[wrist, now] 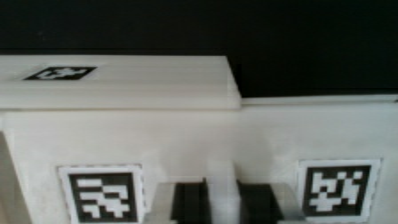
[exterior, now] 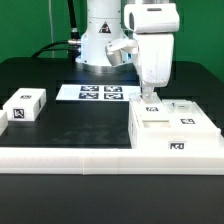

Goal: Assemble cabinet

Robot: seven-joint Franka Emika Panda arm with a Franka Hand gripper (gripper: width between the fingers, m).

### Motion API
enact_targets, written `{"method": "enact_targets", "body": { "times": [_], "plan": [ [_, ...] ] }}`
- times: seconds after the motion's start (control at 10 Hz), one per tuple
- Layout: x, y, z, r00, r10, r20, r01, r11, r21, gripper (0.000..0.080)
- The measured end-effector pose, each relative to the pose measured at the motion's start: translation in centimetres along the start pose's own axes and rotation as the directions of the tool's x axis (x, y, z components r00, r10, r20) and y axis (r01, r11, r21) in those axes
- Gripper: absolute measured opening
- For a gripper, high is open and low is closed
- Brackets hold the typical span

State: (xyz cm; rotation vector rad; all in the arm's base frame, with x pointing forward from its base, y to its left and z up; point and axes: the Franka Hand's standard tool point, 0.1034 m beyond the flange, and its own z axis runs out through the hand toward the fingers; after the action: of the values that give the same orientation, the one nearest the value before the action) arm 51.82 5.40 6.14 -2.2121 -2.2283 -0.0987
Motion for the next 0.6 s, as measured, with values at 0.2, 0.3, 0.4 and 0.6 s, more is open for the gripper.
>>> {"method": "enact_targets", "body": {
  "times": [0.2,0.3,0.4,0.6],
  "plan": [
    [-0.2,1.6,0.0,1.000,-0.005,-0.004,0.005,1.000,-0.012,0.0069],
    [-0.3,2.7,0.0,1.000,-0.001,-0.007,0.000,1.000,-0.019,0.0069],
    [-0.4,3.5,0.0,1.000,0.003,-0.010,-0.003,1.000,-0.027,0.0069],
    [-1.0,4.8,0.1,1.000,-0.011,-0.014,0.011,0.999,-0.041,0.0069]
  ]
}}
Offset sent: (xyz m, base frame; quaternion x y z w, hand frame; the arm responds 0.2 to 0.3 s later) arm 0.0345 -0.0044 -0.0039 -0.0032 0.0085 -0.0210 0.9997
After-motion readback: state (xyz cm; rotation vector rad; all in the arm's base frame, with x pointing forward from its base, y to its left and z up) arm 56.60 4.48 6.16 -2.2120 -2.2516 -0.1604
